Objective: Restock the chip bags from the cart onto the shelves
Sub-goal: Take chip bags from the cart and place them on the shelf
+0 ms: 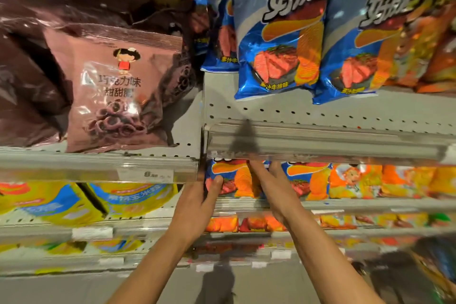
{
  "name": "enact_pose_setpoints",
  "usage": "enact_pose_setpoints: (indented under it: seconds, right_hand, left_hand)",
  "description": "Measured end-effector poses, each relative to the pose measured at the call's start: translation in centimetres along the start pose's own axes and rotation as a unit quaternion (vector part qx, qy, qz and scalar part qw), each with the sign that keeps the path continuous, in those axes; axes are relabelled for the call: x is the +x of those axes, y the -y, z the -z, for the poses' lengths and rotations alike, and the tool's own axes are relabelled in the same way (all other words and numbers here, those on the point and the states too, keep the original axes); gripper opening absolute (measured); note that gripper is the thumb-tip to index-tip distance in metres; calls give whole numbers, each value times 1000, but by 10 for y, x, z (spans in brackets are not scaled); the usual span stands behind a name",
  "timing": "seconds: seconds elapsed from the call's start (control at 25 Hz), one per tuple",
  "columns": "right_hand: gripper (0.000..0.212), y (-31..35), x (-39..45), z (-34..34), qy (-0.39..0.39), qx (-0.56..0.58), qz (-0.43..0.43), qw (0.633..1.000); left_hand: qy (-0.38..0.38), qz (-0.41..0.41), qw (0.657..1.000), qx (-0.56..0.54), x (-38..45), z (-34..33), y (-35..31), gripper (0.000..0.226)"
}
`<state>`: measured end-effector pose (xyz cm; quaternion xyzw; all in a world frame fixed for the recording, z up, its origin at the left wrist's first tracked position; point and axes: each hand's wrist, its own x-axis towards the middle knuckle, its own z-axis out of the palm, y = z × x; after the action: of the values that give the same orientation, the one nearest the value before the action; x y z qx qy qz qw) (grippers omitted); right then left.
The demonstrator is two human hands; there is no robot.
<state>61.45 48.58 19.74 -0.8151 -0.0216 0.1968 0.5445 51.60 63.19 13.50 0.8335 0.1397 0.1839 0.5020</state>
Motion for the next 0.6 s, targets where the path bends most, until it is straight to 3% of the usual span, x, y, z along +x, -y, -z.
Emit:
enact_pose_setpoints:
  seconds: [0.16,0.28,0.4,0.48,0.6]
  right_hand:
    - [52,3,4,-8,-17,-25,-9,999]
    - [51,4,-10,-8,-42,-15,71,996]
    - [48,-4,-37,8,-51,-7,188,981]
    - [58,-12,-54,28,-41,3,207,977]
    - [69,-35,-73,83,-78,38,204,975]
  left_hand:
    - [14,29,999,-12,0,5,-8,28]
    - [18,29,999,-37,-4,7,-17,10]
    - [-49,1,999,-4,-30,-5,-24,60]
    - [-83,-56,994,46,-51,-20,-35,68]
    - [-46,-187,978,79,-68,-70,-63,70]
